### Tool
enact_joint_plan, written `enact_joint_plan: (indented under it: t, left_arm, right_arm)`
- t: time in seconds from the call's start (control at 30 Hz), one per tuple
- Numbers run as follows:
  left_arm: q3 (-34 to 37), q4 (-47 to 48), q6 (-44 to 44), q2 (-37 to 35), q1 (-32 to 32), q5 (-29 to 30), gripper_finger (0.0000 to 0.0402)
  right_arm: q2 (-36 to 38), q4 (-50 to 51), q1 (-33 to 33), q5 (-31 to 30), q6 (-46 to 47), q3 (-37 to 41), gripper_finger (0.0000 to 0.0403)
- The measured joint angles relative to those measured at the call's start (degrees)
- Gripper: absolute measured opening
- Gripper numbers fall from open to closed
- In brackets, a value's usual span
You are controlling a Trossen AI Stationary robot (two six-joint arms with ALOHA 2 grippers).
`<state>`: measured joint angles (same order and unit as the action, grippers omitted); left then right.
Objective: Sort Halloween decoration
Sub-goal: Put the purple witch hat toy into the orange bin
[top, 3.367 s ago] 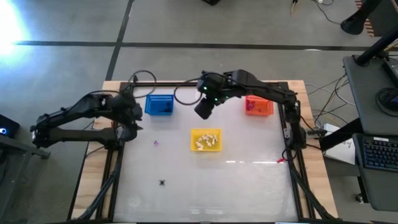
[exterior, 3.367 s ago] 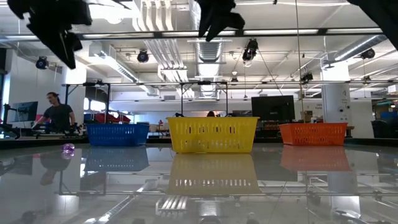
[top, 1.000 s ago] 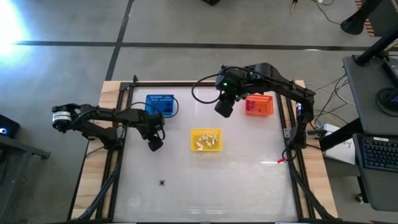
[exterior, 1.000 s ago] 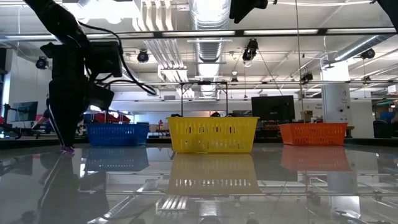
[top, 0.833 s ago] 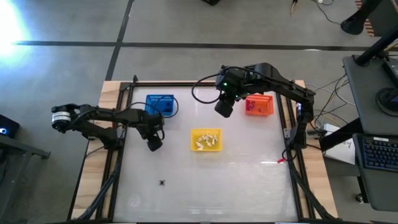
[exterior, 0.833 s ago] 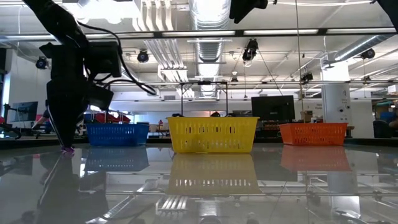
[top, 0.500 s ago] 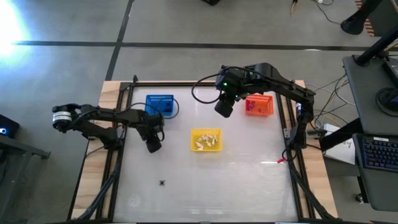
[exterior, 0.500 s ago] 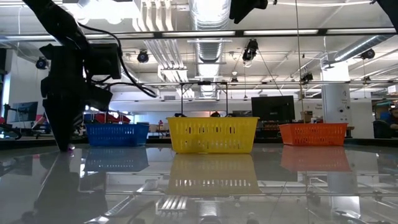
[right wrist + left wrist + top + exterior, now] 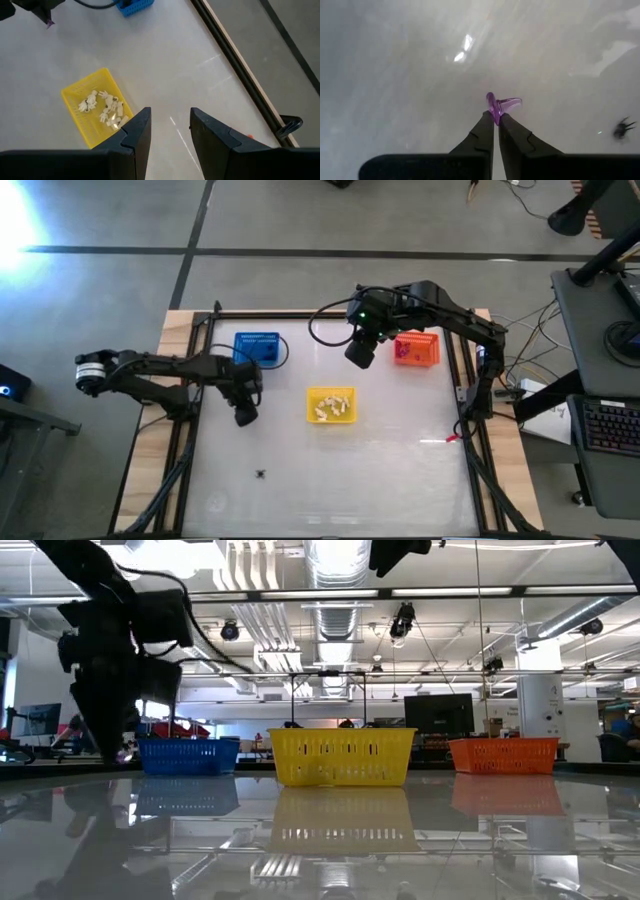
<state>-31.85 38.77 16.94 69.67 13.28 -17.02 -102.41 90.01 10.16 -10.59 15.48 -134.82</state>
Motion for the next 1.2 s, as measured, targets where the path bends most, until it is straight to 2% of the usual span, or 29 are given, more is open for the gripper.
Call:
enact_joint_plan:
  t: [0.33,0.6,0.77,0.9,1.2]
  left_arm:
    - [-10.2,-0.6,-4.5,-4.2,0.0,2.1,0.0]
    - [-19.6,-0.7,-11.7,-1.5,0.1,6.0,0.0]
    - [-23.8,-0.5,-17.0,1.7,0.7,6.6,0.0]
    - [-25.7,-0.4,-20.6,4.2,1.9,7.0,0.0]
    - [-26.3,-0.5,-28.1,5.8,7.7,7.6,0.0]
  right_arm:
    - [0.0,0.0,0.0,0.0,1.0,0.0,0.0127]
    - [0.0,0.0,0.0,0.7,-1.6,0.0,0.0125]
    - [-0.1,0.0,0.0,5.0,-7.0,0.0,0.0117]
    - [-0.9,0.0,0.0,6.0,-10.8,0.0,0.0111]
    - [-5.0,-0.3,-0.2,9.1,-10.8,0.1,0.0118]
